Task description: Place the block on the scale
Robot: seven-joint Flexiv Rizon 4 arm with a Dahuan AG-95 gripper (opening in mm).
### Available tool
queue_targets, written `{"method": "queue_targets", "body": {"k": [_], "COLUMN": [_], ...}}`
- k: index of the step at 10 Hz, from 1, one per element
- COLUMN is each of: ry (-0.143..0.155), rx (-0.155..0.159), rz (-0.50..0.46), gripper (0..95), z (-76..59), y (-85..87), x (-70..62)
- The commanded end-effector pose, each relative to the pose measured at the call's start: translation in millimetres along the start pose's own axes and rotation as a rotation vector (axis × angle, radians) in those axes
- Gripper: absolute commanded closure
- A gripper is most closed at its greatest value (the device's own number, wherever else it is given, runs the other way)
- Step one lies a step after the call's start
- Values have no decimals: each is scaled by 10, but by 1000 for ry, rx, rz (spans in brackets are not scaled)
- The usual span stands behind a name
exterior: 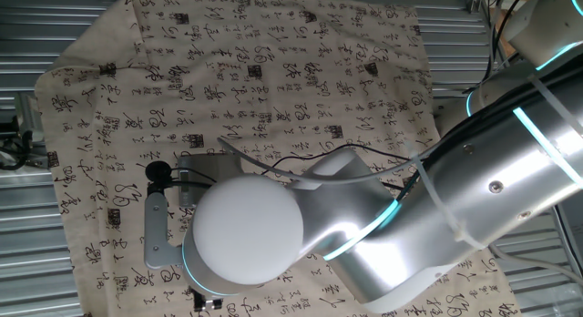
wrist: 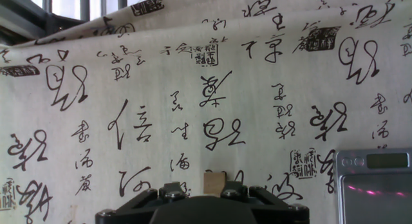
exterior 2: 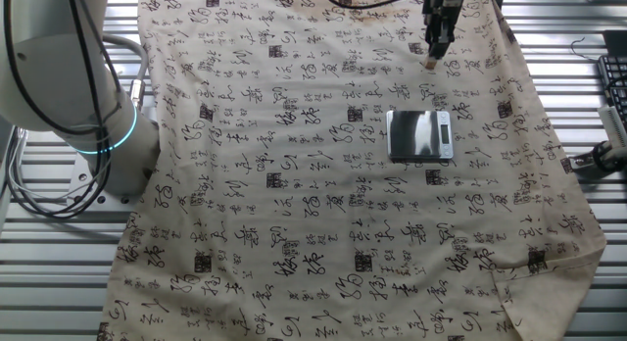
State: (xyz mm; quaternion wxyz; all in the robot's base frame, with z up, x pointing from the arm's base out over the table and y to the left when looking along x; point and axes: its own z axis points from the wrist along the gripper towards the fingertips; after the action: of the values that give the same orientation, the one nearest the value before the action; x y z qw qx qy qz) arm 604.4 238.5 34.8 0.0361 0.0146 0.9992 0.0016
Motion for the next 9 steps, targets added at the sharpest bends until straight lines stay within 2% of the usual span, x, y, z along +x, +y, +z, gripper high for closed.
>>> {"method": "queue_targets", "body": {"k": [1,3,9], "ry": [-1,-4,-5], "rx": [1,1,-1], "rz": [1,0,0], "gripper": [570,570,570], "z": [13,67,101], "y": [-4,-1,1], "x": [5,10,14]}}
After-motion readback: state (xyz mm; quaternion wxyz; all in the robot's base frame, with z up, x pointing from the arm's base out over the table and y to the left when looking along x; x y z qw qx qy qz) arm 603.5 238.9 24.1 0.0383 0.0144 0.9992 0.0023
